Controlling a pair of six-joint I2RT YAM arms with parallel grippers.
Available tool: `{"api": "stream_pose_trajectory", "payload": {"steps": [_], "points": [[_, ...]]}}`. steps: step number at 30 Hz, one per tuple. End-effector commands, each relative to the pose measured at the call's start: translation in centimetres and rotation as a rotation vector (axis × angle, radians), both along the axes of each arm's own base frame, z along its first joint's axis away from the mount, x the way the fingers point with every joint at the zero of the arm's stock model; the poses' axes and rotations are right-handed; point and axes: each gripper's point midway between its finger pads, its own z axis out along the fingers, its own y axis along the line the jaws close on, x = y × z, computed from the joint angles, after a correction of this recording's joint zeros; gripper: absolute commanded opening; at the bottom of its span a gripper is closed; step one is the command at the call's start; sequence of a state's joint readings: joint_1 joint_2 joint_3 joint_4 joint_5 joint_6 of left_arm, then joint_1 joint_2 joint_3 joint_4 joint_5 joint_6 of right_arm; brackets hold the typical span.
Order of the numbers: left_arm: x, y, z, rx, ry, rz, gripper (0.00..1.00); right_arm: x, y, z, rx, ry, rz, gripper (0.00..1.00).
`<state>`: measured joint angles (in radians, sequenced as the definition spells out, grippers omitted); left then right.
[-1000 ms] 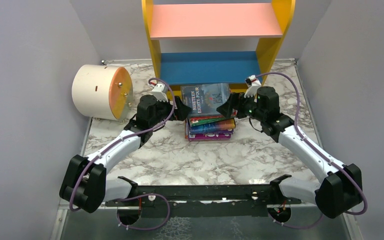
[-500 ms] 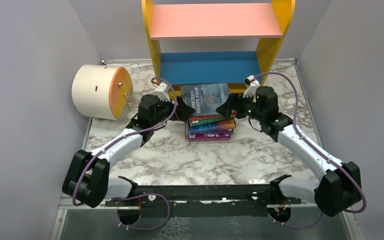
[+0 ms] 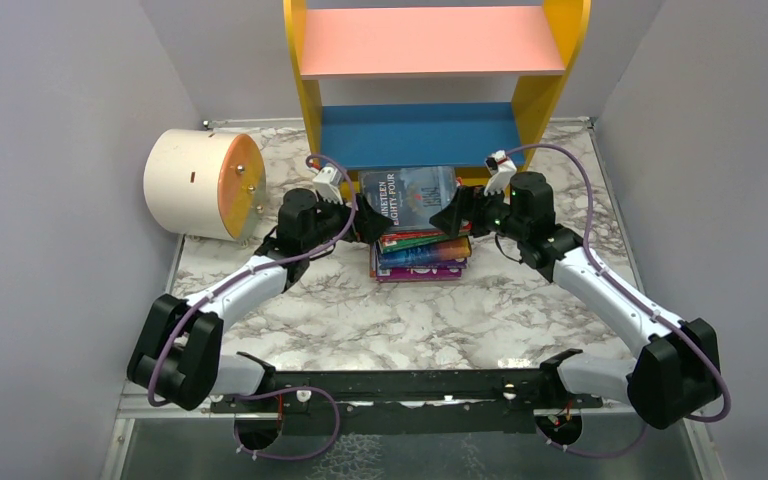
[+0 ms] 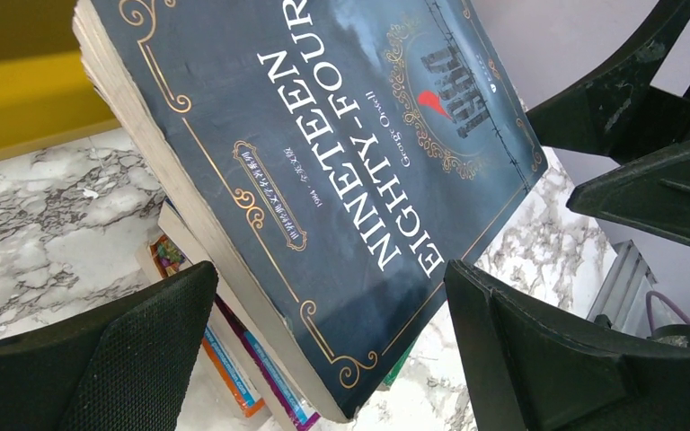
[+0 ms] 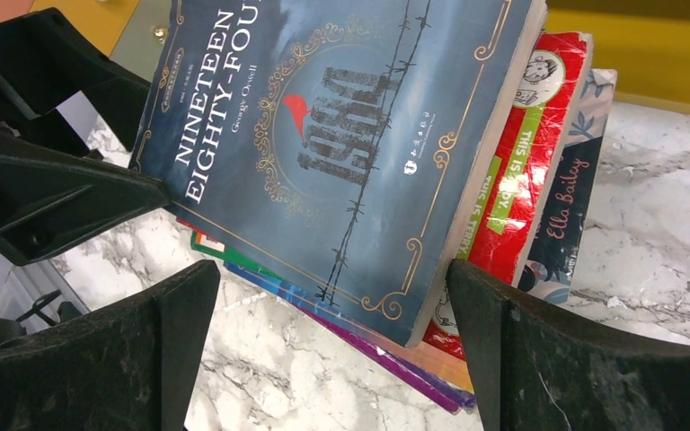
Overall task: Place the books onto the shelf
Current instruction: Pick up the book from the center of the board.
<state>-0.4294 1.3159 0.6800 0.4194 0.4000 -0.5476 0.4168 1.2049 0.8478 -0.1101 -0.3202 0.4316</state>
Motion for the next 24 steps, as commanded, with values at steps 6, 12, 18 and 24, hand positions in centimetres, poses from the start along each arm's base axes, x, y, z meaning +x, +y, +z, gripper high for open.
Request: {"api": "stream_pose_trajectory", "payload": {"steps": [6,12,18,24], "points": [[0.2,-1.3,1.0,-0.036,-0.026,-0.072,0.93,-0.4,1.1,-0.2,0.019,0.000,0.068,0.95],[0.0,-1.5,1.9,-0.054,-0.052,-0.085,0.70,-0.3,1.1,-0.3,0.010,0.000,0.071,0.95],[-0.9,-1.1,4.3,-0.076,-0.117,-0.092,0.32,-0.4,0.9,-0.7,-0.001,0.001,0.065,0.95],[-1.5,-0.9,6.6,-0.108,-0.158,-0.093,0.00,-0.3,0.6,-0.9,-0.013,-0.007,0.060,0.95]]}}
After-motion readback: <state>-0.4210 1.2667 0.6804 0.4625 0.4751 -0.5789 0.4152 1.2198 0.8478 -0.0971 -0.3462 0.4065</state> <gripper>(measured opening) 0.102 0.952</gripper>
